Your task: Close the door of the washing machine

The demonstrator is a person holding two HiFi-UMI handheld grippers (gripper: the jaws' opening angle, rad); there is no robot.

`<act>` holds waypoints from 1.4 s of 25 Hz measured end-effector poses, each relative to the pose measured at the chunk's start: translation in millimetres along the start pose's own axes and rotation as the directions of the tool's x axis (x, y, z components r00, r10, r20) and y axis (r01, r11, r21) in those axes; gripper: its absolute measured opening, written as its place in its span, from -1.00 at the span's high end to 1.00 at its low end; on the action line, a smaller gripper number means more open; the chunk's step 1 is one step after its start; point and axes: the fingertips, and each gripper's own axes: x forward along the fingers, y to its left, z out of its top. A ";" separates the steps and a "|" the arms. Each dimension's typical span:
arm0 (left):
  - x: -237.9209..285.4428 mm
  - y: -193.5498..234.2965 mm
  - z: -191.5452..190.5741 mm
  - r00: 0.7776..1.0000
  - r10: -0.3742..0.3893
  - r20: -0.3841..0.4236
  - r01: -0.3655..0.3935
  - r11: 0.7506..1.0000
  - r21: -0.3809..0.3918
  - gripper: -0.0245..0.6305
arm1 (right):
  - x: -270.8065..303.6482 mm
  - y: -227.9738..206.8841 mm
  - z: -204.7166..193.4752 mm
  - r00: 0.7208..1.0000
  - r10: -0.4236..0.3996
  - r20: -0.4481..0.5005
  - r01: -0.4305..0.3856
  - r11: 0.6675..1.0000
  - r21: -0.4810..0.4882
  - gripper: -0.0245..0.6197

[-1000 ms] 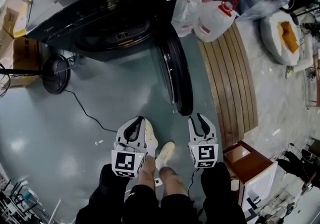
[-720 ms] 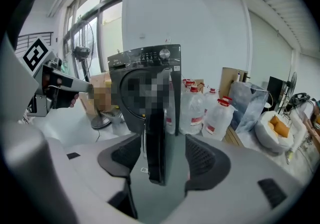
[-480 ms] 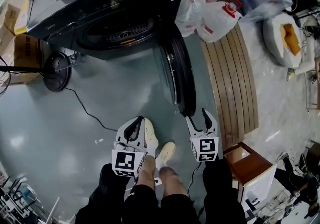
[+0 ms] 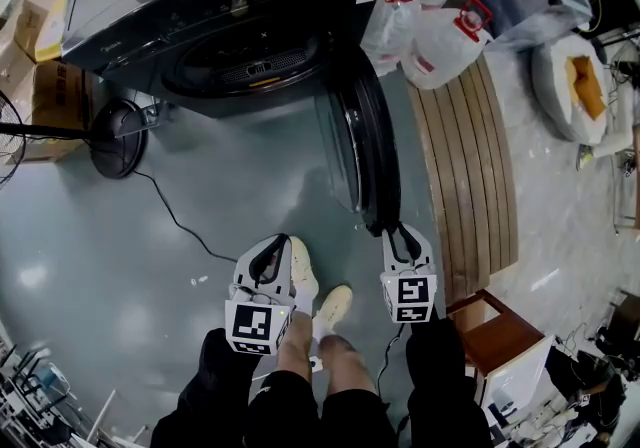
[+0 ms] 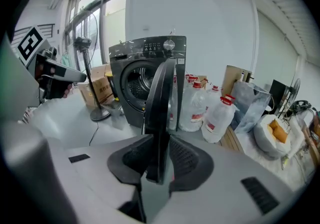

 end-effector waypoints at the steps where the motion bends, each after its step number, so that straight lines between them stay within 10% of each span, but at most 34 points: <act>1: -0.7 1.2 -0.8 1.000 0.003 0.000 -0.003 1.000 -0.001 0.83 | 0.4 -0.3 -0.3 1.000 -0.006 -0.002 0.006 1.000 -0.004 0.59; 35: -68.3 85.3 -21.2 0.985 0.166 0.042 -0.161 0.981 -0.108 0.83 | 27.1 126.2 28.6 0.990 0.142 -0.025 -0.143 0.989 -0.029 0.58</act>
